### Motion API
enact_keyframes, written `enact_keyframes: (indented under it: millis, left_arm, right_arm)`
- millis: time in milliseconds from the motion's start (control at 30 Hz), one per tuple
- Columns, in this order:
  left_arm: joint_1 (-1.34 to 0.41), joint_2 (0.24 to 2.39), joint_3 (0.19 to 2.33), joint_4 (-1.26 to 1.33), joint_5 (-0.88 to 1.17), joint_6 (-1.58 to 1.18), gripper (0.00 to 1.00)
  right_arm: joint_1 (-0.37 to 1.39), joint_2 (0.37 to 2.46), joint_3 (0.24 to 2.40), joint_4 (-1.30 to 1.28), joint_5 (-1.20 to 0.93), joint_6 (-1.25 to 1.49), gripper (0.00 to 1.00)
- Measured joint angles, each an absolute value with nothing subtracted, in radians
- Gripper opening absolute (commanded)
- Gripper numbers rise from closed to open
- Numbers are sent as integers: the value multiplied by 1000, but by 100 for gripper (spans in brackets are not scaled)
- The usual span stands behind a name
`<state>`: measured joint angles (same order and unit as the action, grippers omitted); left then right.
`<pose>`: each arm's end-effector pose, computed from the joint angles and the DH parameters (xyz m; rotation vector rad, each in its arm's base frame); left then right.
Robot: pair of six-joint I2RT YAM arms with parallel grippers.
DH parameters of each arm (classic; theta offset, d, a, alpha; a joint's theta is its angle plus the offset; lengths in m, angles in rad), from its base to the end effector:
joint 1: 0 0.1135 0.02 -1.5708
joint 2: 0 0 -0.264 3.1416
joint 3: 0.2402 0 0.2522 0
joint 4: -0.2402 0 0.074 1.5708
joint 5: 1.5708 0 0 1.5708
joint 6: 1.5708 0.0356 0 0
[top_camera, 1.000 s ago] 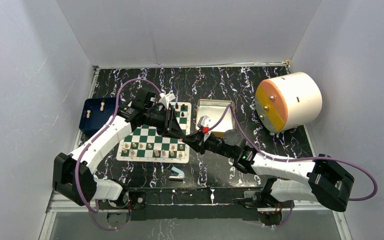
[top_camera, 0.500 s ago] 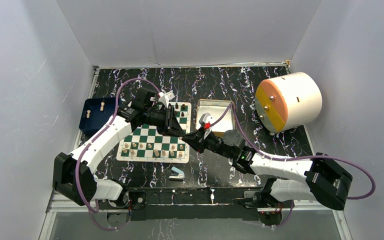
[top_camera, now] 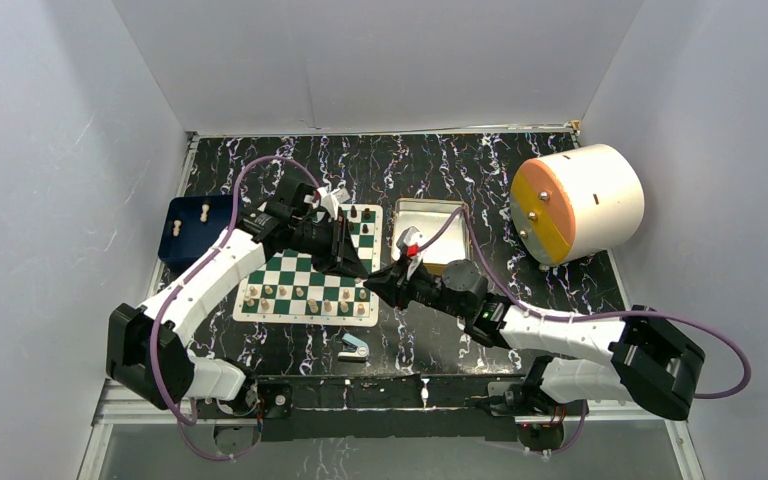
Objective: Set up the chess pieces on the board
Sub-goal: Place the chess piece on the chessboard.
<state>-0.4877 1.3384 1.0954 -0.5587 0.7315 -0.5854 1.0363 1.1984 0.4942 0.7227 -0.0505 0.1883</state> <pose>0.2373 -0.1528 0.2975 0.2663 2.5289 -1.3470 0.1304 0.2238 0.2486 -0.7137 1.4786 0.9949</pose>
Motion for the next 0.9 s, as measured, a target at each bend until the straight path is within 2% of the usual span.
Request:
enact_keyframes:
  millis: [233,433,467,500,733,900]
  left_arm:
    - [-486,1390,1229,-783,552,-450,0]
    - [-435,1394,1255,-924,426,-384,0]
    - [-419,1396,1256,-943,402,-374,0]
    - [-405,1398,1256,-958,382,-366,0]
    - [-289,1425,1243,-1030,266,-308,0]
    - [-270,1548,1245,-1035,250,-256,1]
  right_arm:
    - [1035,1078,495,578,-102,177,59]
    - [1034,910,497,451,-142,160,86]
    - [1034,890,498,435,-146,159,95]
    - [1034,876,500,419,-150,157,98]
    - [1034,776,501,315,-153,155,99]
    - [1034,732,509,248,-150,131,99]
